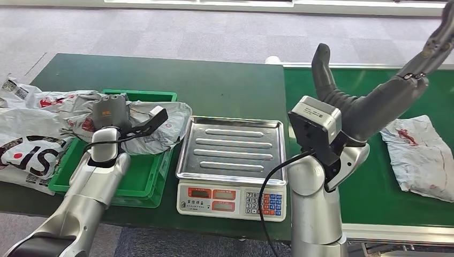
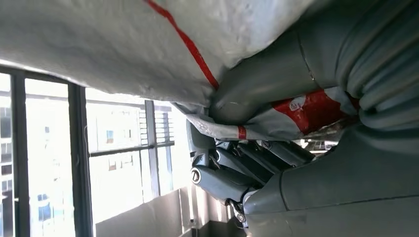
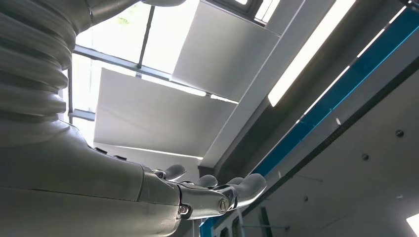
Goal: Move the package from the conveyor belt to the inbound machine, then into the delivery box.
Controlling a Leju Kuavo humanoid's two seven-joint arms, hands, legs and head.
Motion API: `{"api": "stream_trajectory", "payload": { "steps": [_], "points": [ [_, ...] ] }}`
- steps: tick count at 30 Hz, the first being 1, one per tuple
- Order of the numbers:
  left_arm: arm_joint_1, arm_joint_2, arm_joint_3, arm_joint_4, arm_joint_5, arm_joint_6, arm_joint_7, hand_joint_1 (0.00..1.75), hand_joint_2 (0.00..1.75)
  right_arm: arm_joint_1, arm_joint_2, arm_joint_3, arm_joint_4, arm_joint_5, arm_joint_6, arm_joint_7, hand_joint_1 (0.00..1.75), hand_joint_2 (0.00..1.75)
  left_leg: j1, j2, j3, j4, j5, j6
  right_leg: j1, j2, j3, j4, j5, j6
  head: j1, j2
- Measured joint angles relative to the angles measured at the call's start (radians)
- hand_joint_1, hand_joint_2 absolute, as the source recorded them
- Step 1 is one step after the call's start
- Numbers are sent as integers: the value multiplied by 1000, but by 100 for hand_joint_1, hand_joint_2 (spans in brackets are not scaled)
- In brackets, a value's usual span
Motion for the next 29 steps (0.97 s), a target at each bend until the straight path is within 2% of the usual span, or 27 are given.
{"api": "stream_trajectory", "payload": {
  "steps": [1, 3, 9, 12, 14, 15, 17, 19, 20, 22, 24, 26, 28, 29],
  "points": [
    [-3, 0, 0, 18, 0, 2, 1, 0, 87, 0, 0, 0, 1, 0, 0, 0, 0, 175, 0, 0, 0, 0, 0, 0, 0, 0, 0, 0, 0, 0, 0, 0],
    [-11, 2, 0, 50, 0, 6, 12, 0, 0, -1, 0, 0, 3, -1, 0, -1, 0, 175, 0, 0, 0, 0, 0, 0, 0, 0, 0, 0, 0, 0, 0, 0],
    [-16, 11, -1, 97, 0, 58, 67, 0, 0, -1, 0, 0, 8, -4, 0, -7, 0, 175, 0, 0, 0, 0, 0, 0, 0, 0, 0, 0, 0, 0, 0, 0],
    [-7, 15, 6, 82, 5, 188, 54, 0, 0, 0, 0, 0, 10, -3, 0, -13, 0, 175, 0, 0, 0, 0, 0, 0, 0, 0, 0, 0, 0, 0, 0, 0],
    [18, 9, 33, 13, 53, 302, -39, 0, 0, 2, 0, 0, 10, -3, 0, -20, 0, 175, 0, 0, 0, 0, 0, 0, 0, 0, 0, 0, 0, 0, 0, 0],
    [38, -2, 59, -53, 123, 344, -140, 0, 0, 4, 0, 0, 10, -6, 0, -28, 0, 175, 0, 0, 0, 0, 0, 0, 0, 0, 0, 0, 0, 0, 0, 0],
    [82, -35, 121, -216, 368, 369, -401, 0, 0, 6, 0, 0, 10, -24, 0, -56, 0, 175, 0, 0, -1, 0, 0, 0, 0, 0, 0, 0, 0, 0, 0, 0],
    [125, -75, 170, -400, 762, 322, -619, 0, 0, 7, 0, 0, 12, -52, 0, -89, 0, 175, 0, 1, -1, 0, -1, 0, 0, 1, -1, 0, 0, 0, 0, 0],
    [146, -93, 184, -497, 976, 281, -682, 0, 0, 6, 0, 0, 15, -65, 0, -102, 0, 175, 0, 3, -1, 0, -2, 1, -1, 2, -1, 0, 0, 0, 0, 0],
    [197, -125, 201, -705, 1343, 190, -748, 0, 0, 5, 0, -1, 24, -94, 0, -125, 0, 175, 0, 4, -1, 0, -3, 1, 0, 3, -1, 0, 0, 0, 0, 0],
    [250, -146, 211, -895, 1524, 108, -780, 0, 0, 4, 0, -1, 35, -150, 0, -140, 0, 175, 0, 4, -1, 0, -3, 1, 0, 3, -1, 0, -1, 0, 0, 0],
    [301, -162, 216, -1053, 1599, 40, -808, 0, 0, 3, -6, 5, 46, -267, 0, -140, 0, 175, 0, 2, -1, 0, -3, 1, 0, 1, 0, -1, -3, 0, 0, 0],
    [355, -174, 217, -1173, 1646, -11, -833, 0, 87, 4, -25, 30, 52, -410, 2, -129, 0, 175, 0, 1, 0, 0, -3, 1, 0, 0, 1, -1, -4, 0, 0, 0],
    [369, -177, 217, -1200, 1656, -23, -839, 0, 116, 4, -30, 38, 53, -447, 2, -125, 0, 175, 0, 1, 0, 0, -3, 1, 0, 0, 0, -1, -4, 1, 0, 0]
  ]
}}
